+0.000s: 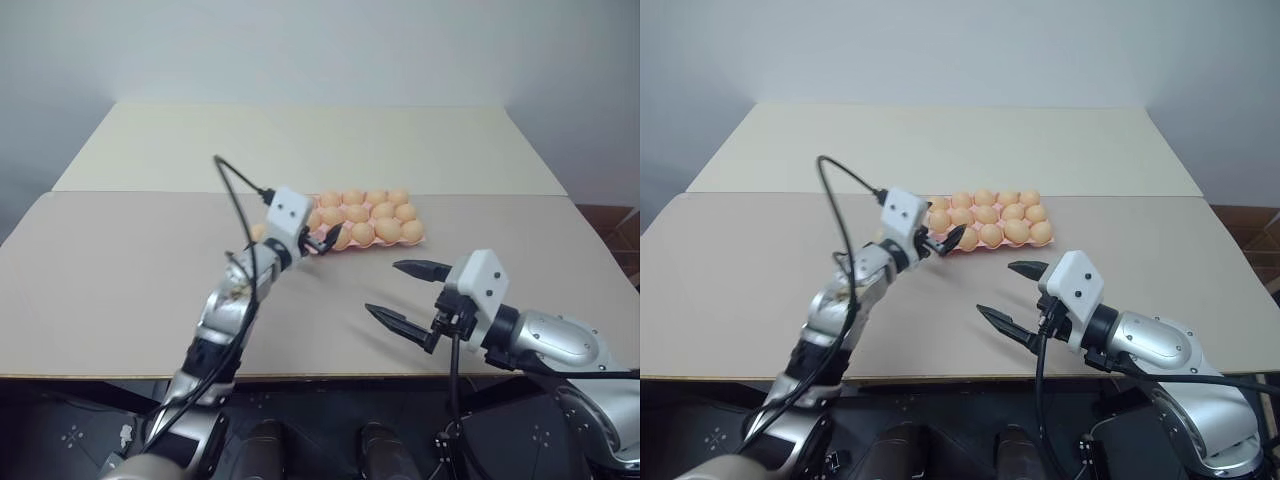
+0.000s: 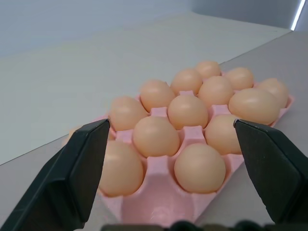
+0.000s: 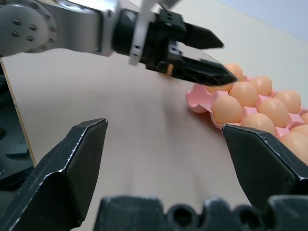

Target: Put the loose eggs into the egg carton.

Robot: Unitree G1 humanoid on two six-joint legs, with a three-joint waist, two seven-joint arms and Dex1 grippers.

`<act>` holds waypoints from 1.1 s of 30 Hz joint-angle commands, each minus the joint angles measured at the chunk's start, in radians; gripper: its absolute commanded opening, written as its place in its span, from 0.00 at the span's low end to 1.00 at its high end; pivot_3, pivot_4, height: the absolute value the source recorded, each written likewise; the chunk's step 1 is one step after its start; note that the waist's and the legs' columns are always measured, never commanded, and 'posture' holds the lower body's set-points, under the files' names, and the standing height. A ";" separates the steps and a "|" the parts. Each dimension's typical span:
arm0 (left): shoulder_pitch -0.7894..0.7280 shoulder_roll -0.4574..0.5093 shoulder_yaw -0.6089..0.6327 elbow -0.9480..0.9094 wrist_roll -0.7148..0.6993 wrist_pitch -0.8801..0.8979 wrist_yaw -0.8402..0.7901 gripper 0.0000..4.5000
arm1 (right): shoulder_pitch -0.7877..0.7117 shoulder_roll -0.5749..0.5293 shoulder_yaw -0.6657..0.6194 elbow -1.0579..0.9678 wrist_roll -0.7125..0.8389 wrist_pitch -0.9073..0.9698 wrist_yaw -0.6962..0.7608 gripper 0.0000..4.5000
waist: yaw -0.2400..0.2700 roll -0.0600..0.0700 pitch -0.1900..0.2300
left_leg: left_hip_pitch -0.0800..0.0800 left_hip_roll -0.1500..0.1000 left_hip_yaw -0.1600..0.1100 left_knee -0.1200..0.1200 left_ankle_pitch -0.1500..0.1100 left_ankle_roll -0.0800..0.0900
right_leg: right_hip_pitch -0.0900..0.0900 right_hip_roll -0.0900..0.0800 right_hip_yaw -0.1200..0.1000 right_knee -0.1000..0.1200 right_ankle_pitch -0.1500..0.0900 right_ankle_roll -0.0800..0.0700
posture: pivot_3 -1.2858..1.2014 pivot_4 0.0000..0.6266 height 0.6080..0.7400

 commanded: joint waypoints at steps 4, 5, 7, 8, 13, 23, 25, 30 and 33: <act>0.211 0.067 0.100 -0.286 -0.015 0.132 0.043 0.99 | 0.000 -0.003 -0.016 -0.034 0.022 -0.013 0.011 1.00 | -0.003 0.000 0.000 | 0.001 0.000 0.000 0.000 0.000 0.000 | 0.001 0.000 0.000 0.000 0.000 0.000 | 0.52 0.24 1.00; 0.234 0.076 0.120 -0.297 -0.015 0.152 0.053 0.99 | -0.005 -0.002 -0.012 -0.030 0.020 -0.014 0.011 1.00 | -0.003 0.000 0.000 | 0.002 0.000 0.000 0.000 0.000 0.000 | 0.001 0.000 0.000 0.001 0.000 0.000 | 0.52 0.24 1.00; 0.257 0.085 0.155 -0.310 -0.026 0.195 0.069 0.99 | -0.015 0.002 -0.005 -0.026 0.020 -0.018 0.012 1.00 | -0.001 0.000 0.000 | 0.002 0.000 0.000 0.000 0.000 0.000 | 0.001 0.000 0.000 0.001 0.000 0.000 | 0.52 0.24 1.00; 0.262 0.092 0.170 -0.312 -0.035 0.218 0.069 0.99 | -0.022 0.007 -0.004 -0.024 0.029 -0.016 0.013 1.00 | 0.000 0.000 0.000 | 0.002 0.000 0.000 0.000 0.000 0.000 | 0.001 0.000 0.000 0.001 0.000 0.000 | 0.52 0.24 1.00; 0.235 0.118 0.215 -0.269 -0.051 0.257 0.069 0.99 | -0.061 0.008 0.027 -0.030 0.031 0.032 -0.016 1.00 | 0.000 0.000 0.000 | 0.002 0.000 0.000 0.001 0.000 0.000 | 0.002 0.000 -0.001 0.001 0.000 0.000 | 0.52 0.24 1.00; 0.015 0.158 0.200 0.017 -0.037 0.229 0.028 0.99 | -0.138 0.034 0.092 -0.021 0.026 0.076 -0.063 1.00 | 0.001 0.000 0.000 | 0.001 0.000 0.000 0.002 0.000 0.000 | 0.001 0.000 -0.001 0.001 0.000 0.000 | 0.52 0.24 1.00; -0.032 0.160 0.194 0.098 -0.040 0.223 0.011 0.99 | -0.153 0.039 0.103 -0.016 0.021 0.078 -0.071 1.00 | 0.001 0.000 0.000 | 0.000 0.000 0.000 0.002 0.000 0.000 | 0.001 0.000 -0.001 0.001 0.000 0.000 | 0.52 0.24 1.00; -0.164 0.159 0.157 0.342 -0.028 0.150 -0.057 0.99 | -0.178 0.046 0.128 -0.011 0.006 0.068 -0.075 1.00 | 0.003 0.000 0.000 | 0.000 0.000 0.000 0.002 0.000 0.000 | 0.001 0.000 -0.002 0.000 0.000 0.000 | 0.52 0.24 1.00; -0.227 0.159 0.129 0.453 -0.015 0.106 -0.092 0.99 | -0.183 0.047 0.133 -0.013 0.003 0.068 -0.076 1.00 | 0.002 0.000 0.000 | -0.001 0.000 0.000 0.002 0.000 0.000 | 0.000 0.000 -0.002 0.000 0.000 0.000 | 0.52 0.24 1.00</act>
